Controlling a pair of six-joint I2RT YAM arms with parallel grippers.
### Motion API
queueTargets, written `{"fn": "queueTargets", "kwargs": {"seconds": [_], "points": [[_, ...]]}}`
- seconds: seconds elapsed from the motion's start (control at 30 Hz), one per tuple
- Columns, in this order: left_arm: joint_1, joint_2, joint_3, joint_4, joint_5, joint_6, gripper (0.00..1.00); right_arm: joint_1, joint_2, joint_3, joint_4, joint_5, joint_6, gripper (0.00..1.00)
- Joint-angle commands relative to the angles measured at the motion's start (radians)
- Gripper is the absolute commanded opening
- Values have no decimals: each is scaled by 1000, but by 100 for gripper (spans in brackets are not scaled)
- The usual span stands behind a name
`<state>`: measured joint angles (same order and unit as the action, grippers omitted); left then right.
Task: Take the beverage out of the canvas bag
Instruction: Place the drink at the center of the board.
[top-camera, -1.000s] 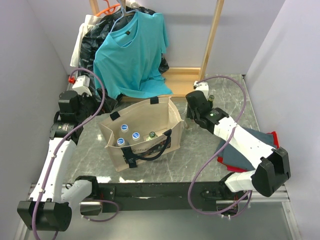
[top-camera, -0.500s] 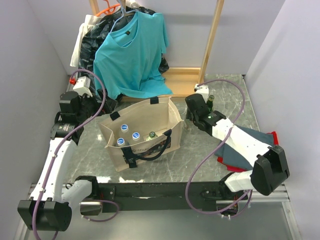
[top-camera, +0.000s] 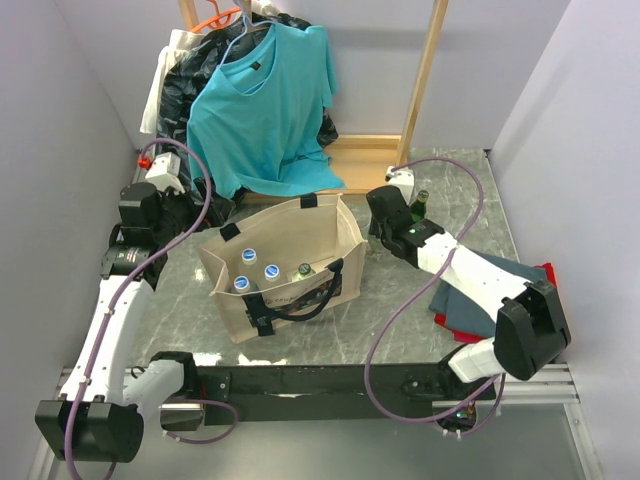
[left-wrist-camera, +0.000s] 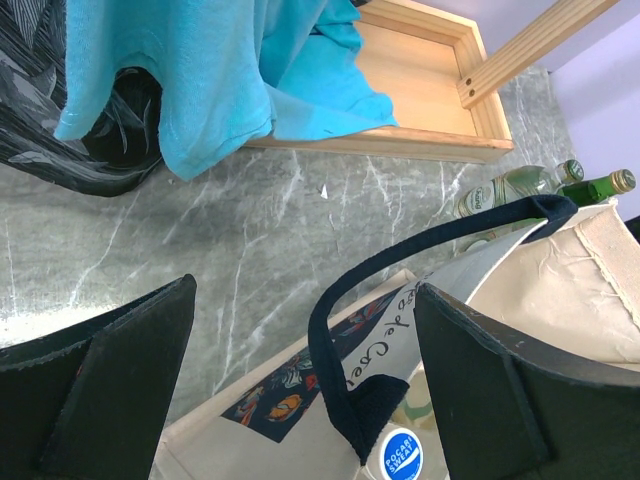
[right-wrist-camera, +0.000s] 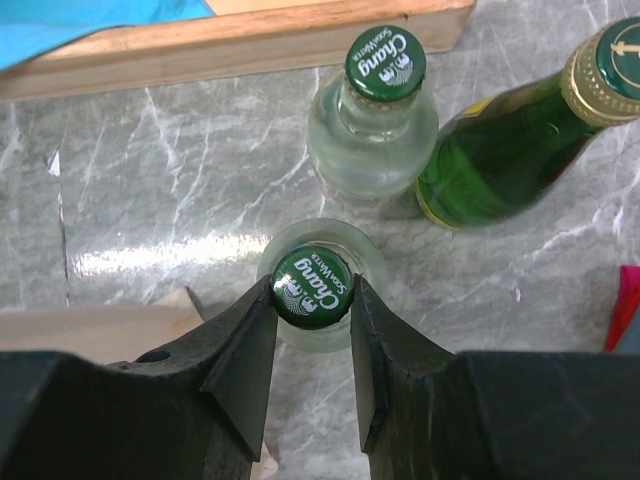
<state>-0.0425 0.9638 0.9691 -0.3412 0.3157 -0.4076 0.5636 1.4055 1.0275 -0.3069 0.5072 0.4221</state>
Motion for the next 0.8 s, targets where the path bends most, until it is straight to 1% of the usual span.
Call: {"fn": "queueTargets", "kwargs": {"seconds": [0.0,0.13,0.17,0.23,0.27,0.3,0.43,0.47,0.53,0.57,0.63,0.7,0.77], "points": [[3,-13,-6,33,-10,9,96,-11,21,83,120,45,3,0],[3,-10,-3,31,-7,10,96,-10,52,121,92,39,-5,0],[3,-8,0,28,-9,12,96,-11,56,128,86,34,-5,4],[3,-11,2,25,-15,16,96,-10,67,141,74,30,-3,6],[3,-11,2,22,-18,18,96,-10,69,147,69,30,1,10],[1,-10,2,21,-21,19,96,-10,73,151,65,28,4,12],[3,-10,2,19,-20,21,96,-11,79,155,49,17,4,12],[3,-10,0,21,-20,20,96,-10,84,163,45,13,3,15],[3,-8,-1,25,-18,18,96,-10,95,172,29,8,4,18],[3,-8,-3,25,-17,16,96,-11,98,180,25,7,4,21],[3,-7,0,25,-13,16,96,-11,104,183,23,2,4,35],[3,-7,0,27,-13,19,96,-10,104,183,20,2,7,38],[3,-8,0,21,-15,23,96,-11,105,186,23,-2,3,47]]}}
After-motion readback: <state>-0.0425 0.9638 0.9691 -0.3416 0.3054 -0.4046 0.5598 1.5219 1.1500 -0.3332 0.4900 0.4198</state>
